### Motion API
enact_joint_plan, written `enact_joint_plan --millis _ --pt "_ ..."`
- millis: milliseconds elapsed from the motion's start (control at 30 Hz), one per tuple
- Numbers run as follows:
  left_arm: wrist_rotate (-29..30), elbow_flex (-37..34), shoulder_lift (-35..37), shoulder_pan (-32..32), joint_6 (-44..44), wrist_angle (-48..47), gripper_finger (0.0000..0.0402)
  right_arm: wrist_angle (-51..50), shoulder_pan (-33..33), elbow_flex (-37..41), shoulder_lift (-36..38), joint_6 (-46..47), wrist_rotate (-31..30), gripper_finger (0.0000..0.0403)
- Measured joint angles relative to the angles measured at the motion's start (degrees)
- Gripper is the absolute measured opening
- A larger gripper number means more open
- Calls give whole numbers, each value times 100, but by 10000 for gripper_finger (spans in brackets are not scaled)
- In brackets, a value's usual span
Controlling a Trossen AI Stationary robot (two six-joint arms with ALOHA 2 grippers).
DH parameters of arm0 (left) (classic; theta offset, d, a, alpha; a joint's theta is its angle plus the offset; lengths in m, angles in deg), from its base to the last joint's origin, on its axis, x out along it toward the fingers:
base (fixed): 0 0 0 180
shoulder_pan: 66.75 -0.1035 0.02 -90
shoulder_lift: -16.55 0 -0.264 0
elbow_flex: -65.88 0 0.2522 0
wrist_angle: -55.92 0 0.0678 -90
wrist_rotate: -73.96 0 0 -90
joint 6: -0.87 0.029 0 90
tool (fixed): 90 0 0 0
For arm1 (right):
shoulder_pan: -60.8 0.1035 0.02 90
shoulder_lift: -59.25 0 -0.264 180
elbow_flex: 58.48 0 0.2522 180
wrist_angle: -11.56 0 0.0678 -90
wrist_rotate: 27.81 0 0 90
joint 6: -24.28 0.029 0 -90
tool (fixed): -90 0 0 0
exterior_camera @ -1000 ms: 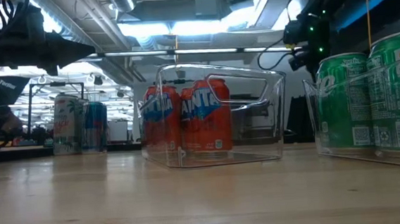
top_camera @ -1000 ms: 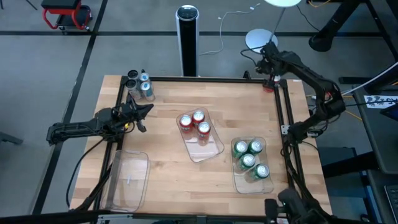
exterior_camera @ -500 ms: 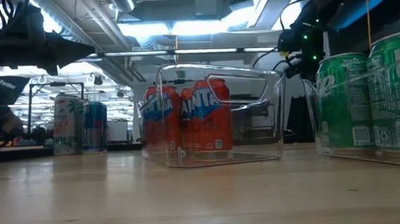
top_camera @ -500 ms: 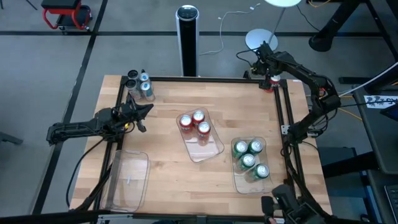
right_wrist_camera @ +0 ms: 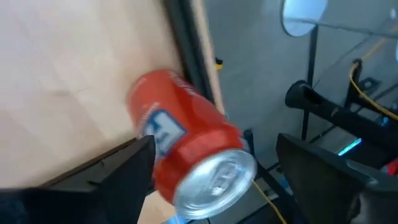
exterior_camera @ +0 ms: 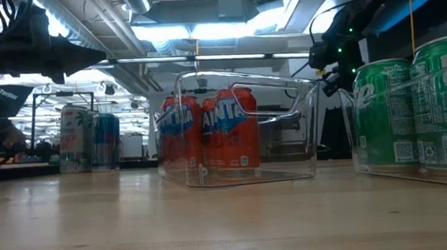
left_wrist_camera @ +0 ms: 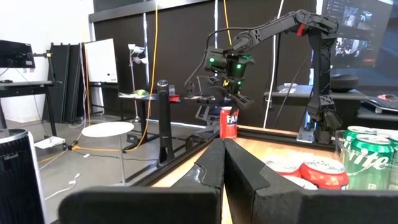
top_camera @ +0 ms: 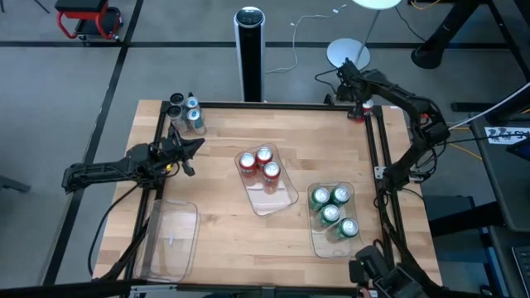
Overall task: Sort soda cans
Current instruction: Put the orange soda can into the middle transparent bin
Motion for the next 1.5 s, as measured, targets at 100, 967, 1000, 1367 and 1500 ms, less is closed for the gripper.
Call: enact_joint_plan --millis 100,967,1000,1367,1500 --pt "1 -1 0 -2 6 -6 0 -124 12 2 -6 -119 99 326" --pt "0 -2 0 -1 22 -66 0 -678 109 0 -28 -255 301 319" --pt "0 -2 0 -1 19 -67 0 -726 109 -2 -30 -322 314 319" --pt "0 -2 -2 -2 30 -67 0 -1170 432 13 -43 -483 663 319" --pt "0 0 -2 0 31 -64 0 -1401 619 13 -43 -487 760 319"
